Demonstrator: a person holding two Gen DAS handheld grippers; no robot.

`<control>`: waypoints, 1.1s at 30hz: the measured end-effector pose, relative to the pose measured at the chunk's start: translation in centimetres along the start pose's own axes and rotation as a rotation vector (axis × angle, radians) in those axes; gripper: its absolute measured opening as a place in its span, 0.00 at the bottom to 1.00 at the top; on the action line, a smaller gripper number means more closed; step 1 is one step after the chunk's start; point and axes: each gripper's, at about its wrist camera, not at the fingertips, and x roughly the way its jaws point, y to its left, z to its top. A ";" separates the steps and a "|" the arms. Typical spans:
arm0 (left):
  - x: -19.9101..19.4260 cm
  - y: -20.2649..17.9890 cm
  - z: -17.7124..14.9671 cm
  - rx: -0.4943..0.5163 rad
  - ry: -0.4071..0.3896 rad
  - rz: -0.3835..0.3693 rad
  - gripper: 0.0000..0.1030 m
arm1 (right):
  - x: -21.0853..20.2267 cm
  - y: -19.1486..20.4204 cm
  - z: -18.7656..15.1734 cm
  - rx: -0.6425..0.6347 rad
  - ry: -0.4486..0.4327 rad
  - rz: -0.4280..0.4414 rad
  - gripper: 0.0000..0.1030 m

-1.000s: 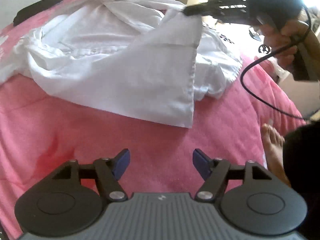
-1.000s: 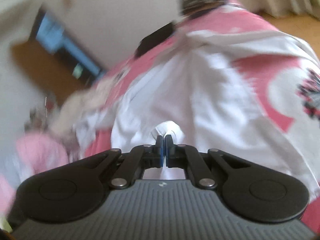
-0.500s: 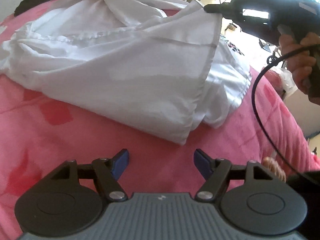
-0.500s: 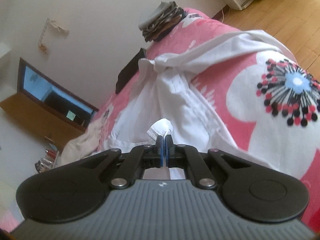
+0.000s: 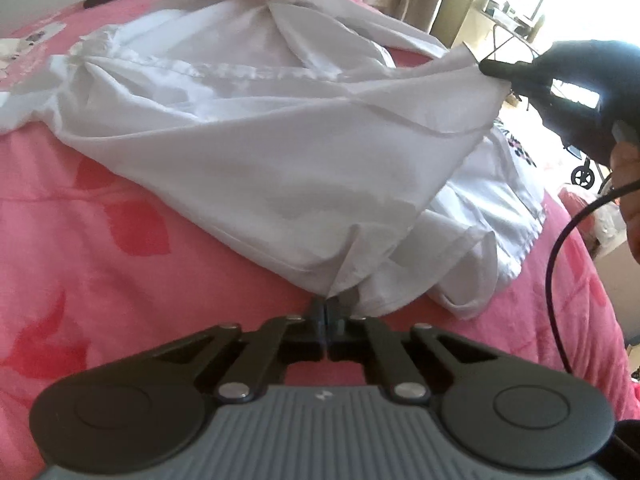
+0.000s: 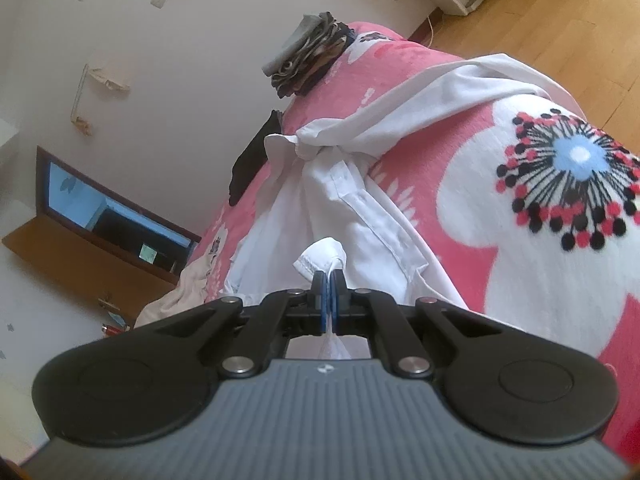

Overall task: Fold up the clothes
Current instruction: 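Grasp the shirt hem with the left gripper while the right gripper holds the other hem corner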

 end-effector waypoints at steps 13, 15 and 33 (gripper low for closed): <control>-12.9 2.6 -5.7 0.345 0.024 0.264 0.00 | -1.3 3.5 -4.7 -0.088 0.189 0.022 0.01; -13.0 3.6 -7.2 0.322 0.069 0.289 0.00 | -1.2 4.0 -5.9 -0.118 0.242 0.020 0.01; -6.2 -2.0 -5.7 0.396 -0.116 0.121 0.55 | -1.7 6.5 -3.1 -0.133 0.101 0.029 0.01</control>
